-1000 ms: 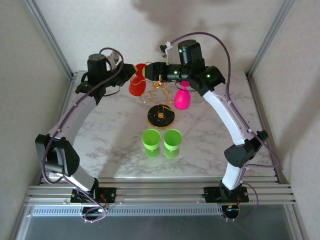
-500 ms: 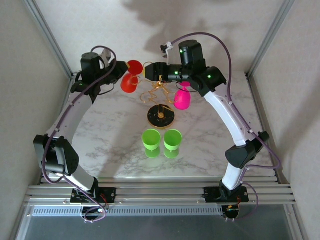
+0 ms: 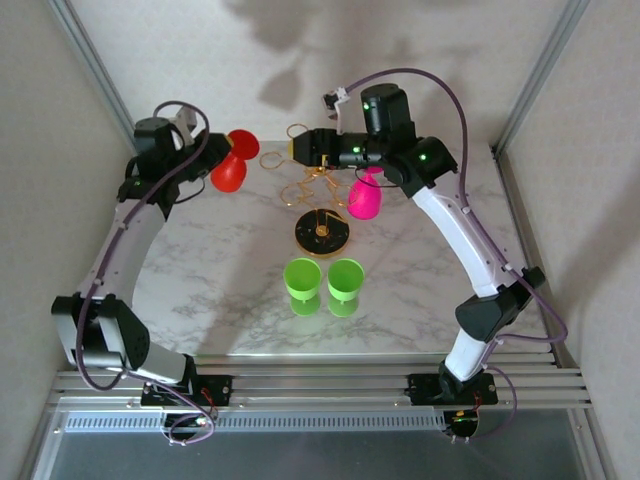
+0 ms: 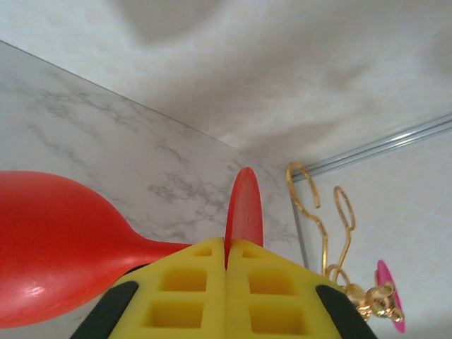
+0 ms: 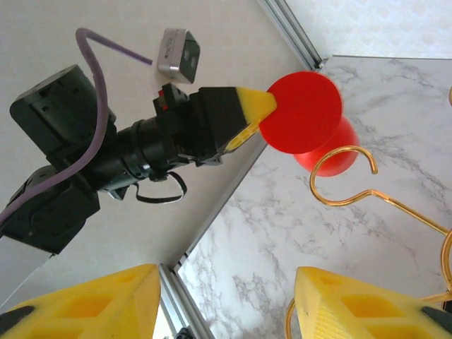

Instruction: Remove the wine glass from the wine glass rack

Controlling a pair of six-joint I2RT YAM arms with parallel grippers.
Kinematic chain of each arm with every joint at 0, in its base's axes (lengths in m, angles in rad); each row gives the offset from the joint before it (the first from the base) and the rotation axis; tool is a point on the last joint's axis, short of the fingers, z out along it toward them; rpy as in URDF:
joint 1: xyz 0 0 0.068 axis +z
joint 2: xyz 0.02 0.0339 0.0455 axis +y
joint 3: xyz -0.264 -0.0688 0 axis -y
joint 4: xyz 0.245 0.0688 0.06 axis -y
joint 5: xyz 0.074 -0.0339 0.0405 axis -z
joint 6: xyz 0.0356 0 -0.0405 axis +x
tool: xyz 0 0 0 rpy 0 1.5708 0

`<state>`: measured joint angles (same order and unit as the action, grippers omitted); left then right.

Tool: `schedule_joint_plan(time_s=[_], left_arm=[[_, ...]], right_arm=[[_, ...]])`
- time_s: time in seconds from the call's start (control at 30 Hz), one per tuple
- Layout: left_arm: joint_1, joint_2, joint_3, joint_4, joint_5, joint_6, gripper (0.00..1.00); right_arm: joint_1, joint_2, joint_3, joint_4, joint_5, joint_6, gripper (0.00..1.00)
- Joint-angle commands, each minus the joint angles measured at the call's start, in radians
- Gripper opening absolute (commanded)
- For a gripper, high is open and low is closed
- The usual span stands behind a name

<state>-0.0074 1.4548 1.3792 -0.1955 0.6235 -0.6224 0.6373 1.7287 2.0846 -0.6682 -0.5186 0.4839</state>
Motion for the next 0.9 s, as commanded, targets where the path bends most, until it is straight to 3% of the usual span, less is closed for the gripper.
schedule_joint_plan(time_s=[0.0,0.3,0.67,0.87], left_arm=[[0.014,-0.077,-0.043,-0.036,-0.020,0.083,0.00],[0.014,-0.181,-0.134,-0.146,-0.032,0.185,0.00],[0.014,-0.302,-0.302,-0.139,-0.024,0.256,0.00],[0.012,-0.361,-0.352,-0.132,-0.009,0.361,0.00]], right_arm=[[-0.006,-0.036,-0.019,0.033,-0.009,0.000,0.53],[-0.006,-0.074,-0.086,0.057,-0.016,0.012,0.53],[-0.007,-0.118,-0.174,0.071,-0.021,0.017,0.53],[-0.006,-0.134,-0.209,0.079,-0.021,0.019,0.53]])
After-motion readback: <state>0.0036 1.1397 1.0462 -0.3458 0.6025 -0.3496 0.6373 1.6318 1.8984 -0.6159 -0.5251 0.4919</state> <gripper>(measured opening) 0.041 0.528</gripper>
